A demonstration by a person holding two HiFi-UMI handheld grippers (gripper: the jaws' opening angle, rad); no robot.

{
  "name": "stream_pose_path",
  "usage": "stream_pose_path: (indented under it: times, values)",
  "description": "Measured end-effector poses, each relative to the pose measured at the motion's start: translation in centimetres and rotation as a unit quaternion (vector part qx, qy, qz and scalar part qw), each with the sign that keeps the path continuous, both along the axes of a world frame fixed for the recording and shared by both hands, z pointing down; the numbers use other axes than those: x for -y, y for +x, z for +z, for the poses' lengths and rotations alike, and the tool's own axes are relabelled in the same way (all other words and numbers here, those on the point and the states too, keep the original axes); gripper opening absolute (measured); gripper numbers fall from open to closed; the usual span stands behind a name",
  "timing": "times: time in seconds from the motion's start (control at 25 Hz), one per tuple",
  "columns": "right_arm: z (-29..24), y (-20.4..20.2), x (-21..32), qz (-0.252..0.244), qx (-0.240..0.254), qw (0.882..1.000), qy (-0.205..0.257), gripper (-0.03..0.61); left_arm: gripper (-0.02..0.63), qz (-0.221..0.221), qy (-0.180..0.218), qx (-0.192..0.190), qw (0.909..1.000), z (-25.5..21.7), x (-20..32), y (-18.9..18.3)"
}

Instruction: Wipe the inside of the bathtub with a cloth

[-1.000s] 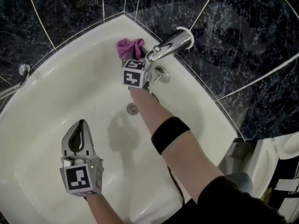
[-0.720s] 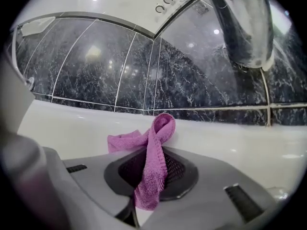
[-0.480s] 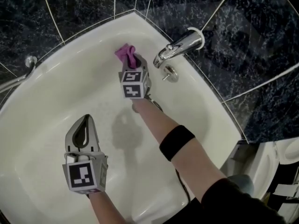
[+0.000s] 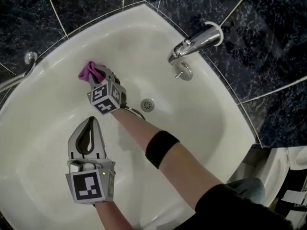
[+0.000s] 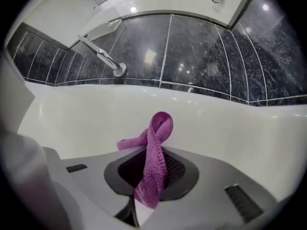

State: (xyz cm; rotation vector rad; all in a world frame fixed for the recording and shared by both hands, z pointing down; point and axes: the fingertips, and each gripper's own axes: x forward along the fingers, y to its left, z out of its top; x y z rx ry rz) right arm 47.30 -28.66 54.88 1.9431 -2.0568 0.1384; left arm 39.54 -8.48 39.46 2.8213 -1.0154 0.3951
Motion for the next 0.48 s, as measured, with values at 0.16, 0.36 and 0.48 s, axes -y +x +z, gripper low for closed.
stream_pose_path:
  times: [0.16,0.36,0.48]
  values:
    - [0.3,1.1,0.7,-0.016,-0.013,1.000,0.001,0.077,-0.002,0.003,-0.001,0.002,1.0000,0.1,-0.1,0.1]
    - [1.1,5.2,0.1,0.021,0.005,1.000,0.000,0.078,-0.003,0.008,0.000,0.009,0.9999,0.3,-0.3,0.5]
    - [2.6,11.5,-1.1,0.112,0.032,0.993,-0.019,0.072,-0.003,0.010,0.001,0.012,0.9999,0.4,-0.4,0.6]
